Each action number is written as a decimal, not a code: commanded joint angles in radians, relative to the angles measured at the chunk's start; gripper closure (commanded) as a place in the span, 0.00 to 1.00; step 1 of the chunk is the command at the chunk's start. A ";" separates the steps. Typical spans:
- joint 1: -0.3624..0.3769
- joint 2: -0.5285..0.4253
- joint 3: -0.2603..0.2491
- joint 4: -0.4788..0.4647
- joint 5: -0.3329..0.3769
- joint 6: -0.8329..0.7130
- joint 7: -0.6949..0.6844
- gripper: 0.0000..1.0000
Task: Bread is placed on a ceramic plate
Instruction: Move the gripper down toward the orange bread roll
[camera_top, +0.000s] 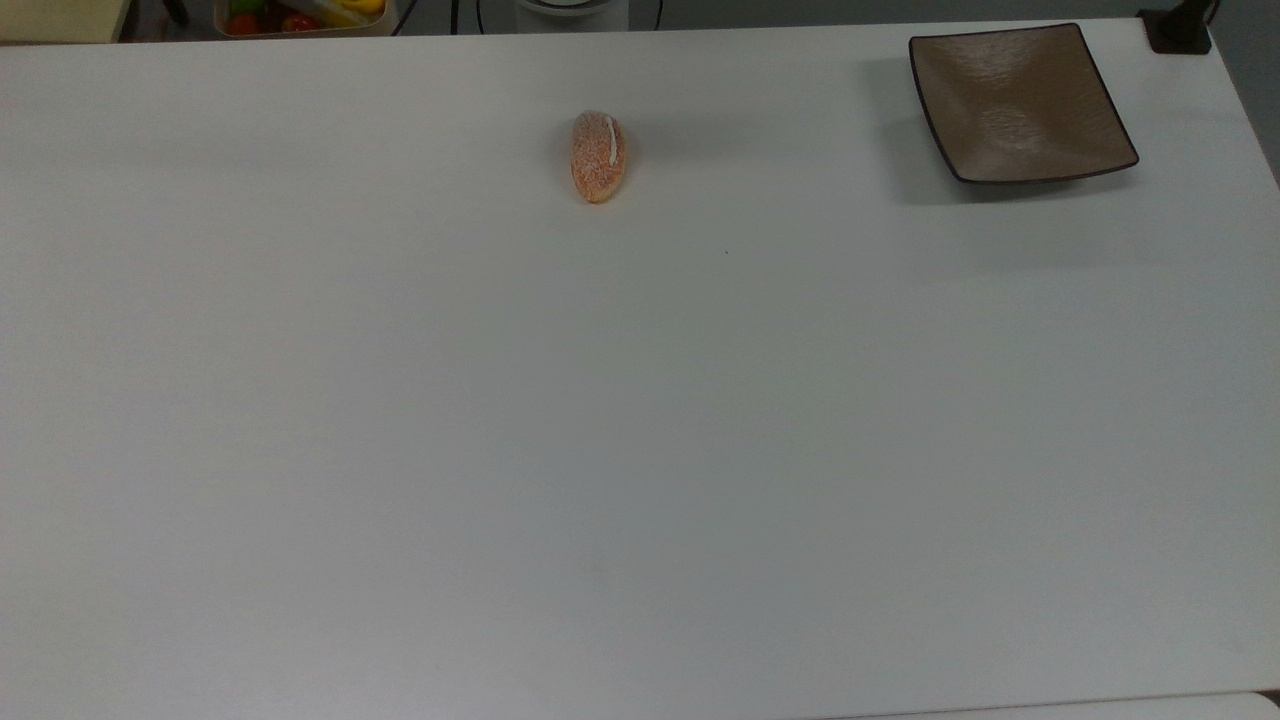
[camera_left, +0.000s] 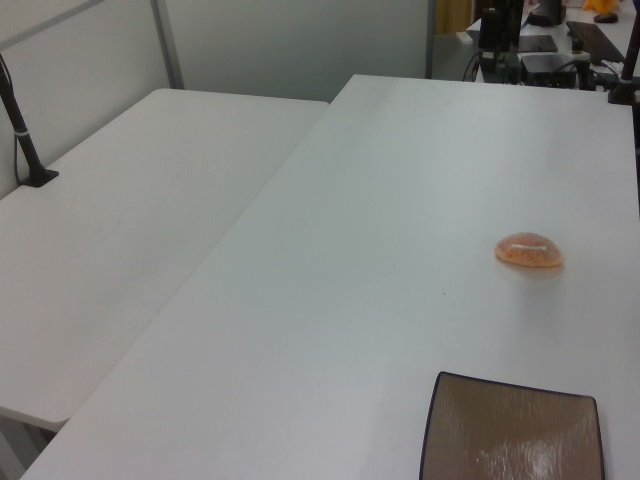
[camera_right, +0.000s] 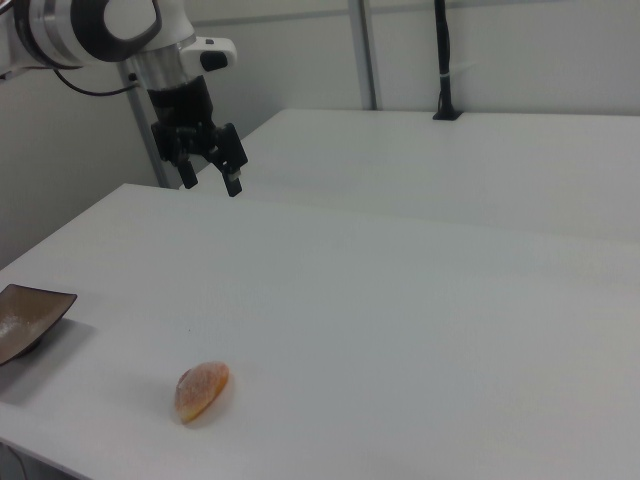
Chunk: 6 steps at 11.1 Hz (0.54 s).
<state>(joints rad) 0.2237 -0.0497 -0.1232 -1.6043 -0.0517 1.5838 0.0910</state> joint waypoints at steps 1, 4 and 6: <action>0.002 -0.025 0.002 -0.028 0.024 0.031 -0.005 0.00; 0.002 -0.025 0.002 -0.026 0.024 0.031 -0.005 0.00; 0.003 -0.025 0.002 -0.029 0.024 0.024 -0.007 0.00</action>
<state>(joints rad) 0.2252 -0.0530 -0.1226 -1.6043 -0.0495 1.5860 0.0910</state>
